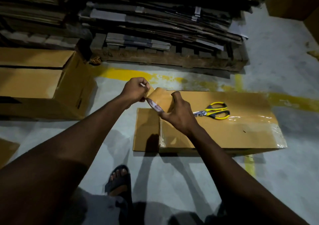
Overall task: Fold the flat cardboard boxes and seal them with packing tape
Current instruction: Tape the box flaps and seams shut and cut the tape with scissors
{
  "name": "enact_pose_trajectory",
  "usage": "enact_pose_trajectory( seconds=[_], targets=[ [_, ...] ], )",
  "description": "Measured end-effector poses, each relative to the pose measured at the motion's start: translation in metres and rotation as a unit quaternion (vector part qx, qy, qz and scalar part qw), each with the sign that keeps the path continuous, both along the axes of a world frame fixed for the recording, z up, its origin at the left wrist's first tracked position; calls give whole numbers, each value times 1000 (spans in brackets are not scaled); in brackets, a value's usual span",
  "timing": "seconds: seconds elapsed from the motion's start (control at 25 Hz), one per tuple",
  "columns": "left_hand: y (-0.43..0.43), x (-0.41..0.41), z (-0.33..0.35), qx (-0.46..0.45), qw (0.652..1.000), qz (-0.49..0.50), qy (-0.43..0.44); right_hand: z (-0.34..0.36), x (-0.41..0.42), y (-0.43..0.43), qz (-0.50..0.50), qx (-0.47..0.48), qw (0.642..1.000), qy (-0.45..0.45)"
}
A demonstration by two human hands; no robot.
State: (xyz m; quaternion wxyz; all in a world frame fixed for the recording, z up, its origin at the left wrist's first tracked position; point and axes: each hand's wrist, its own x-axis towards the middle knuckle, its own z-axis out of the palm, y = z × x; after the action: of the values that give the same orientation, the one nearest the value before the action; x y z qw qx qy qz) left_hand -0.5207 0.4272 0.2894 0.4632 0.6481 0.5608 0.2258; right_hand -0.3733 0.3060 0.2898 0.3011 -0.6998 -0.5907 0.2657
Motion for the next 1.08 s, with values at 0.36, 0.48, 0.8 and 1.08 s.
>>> enact_pose_trajectory(
  seconds=[0.36, 0.48, 0.8, 1.08],
  targets=[
    [90, 58, -78, 88, 962, -206, 154, -85, 0, 39, -112, -22, 967, 228],
    [118, 76, -90, 131, 938, -246, 206, -104, -1, 48, -158, -13, 958, 241],
    [140, 104, -146, 86, 919, -291, 250, -121, -1, 58, -247, -54, 909, 333],
    [146, 100, -153, 83, 916, -295, 260, -121, -4, 60, -236, -63, 906, 345]
  ],
)
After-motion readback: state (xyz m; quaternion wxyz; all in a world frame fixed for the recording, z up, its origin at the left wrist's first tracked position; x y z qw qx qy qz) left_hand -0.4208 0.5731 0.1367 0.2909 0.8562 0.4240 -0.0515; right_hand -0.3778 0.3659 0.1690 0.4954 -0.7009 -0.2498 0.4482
